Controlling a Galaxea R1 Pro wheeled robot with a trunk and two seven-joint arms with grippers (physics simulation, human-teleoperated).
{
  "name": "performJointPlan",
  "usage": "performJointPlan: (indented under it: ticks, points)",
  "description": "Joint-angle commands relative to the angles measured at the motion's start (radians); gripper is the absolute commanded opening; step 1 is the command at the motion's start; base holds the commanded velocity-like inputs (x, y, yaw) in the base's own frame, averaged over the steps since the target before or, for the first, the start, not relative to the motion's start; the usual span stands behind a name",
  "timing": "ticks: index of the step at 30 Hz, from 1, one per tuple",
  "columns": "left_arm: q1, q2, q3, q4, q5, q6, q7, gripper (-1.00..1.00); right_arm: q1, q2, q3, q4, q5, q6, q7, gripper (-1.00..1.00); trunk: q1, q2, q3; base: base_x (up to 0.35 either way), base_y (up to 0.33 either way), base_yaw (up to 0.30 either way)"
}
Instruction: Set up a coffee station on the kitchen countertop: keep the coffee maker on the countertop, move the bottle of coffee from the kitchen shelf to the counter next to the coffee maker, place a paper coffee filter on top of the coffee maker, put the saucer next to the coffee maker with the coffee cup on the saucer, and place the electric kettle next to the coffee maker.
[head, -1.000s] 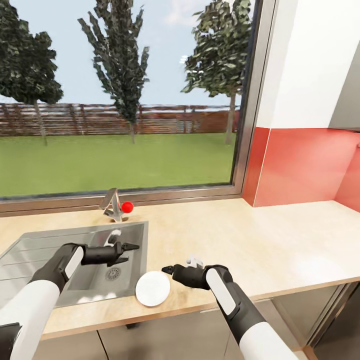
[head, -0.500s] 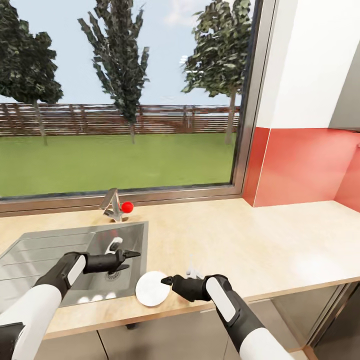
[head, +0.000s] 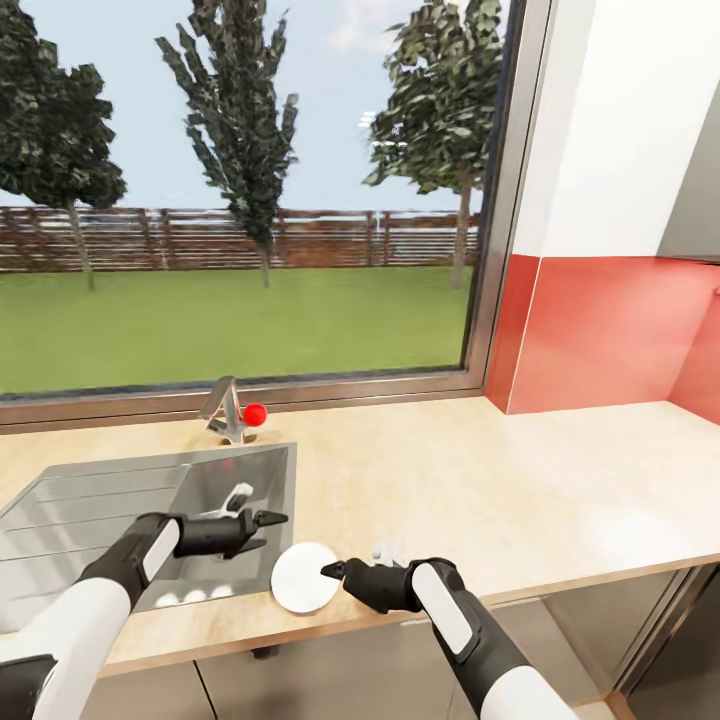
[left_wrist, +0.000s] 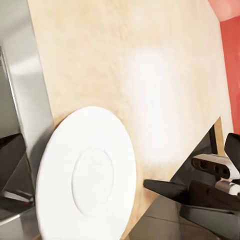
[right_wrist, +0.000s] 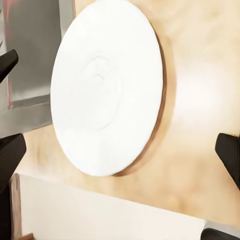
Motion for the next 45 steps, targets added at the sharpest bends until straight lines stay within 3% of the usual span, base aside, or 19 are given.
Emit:
performJointPlan:
  ticks: [1,12,22,30,45]
  points:
    - [0.001,-0.001,0.003,0.0,-0.001,0.004,-0.003,1.0,0.002,0.0,0.001,0.001,0.009,0.006,-0.002,1.0,0.0,-0.001,-0.001,0.0,0.0,0.0]
    - [0.021,0.0,0.006,0.008,0.002,-0.043,-0.003,1.0,0.011,0.0,0.003,0.001,0.009,0.006,-0.002,1.0,0.0,-0.001,-0.001,0.0,0.0,0.0]
    - [0.031,-0.001,0.006,0.056,0.016,-0.053,-0.012,1.0,0.014,0.0,0.052,0.0,0.008,0.006,-0.001,1.0,0.0,-0.001,-0.001,0.0,0.0,0.0]
    - [0.032,-0.005,0.006,0.078,0.04,-0.07,-0.012,1.0,0.015,0.0,0.055,0.0,0.008,0.004,0.0,1.0,0.0,-0.001,-0.001,0.0,0.0,0.0]
    - [0.032,-0.023,0.006,0.078,0.042,-0.071,-0.012,1.0,0.015,0.0,0.054,-0.001,0.006,0.006,0.0,1.0,0.0,-0.001,-0.001,0.05,0.0,0.0]
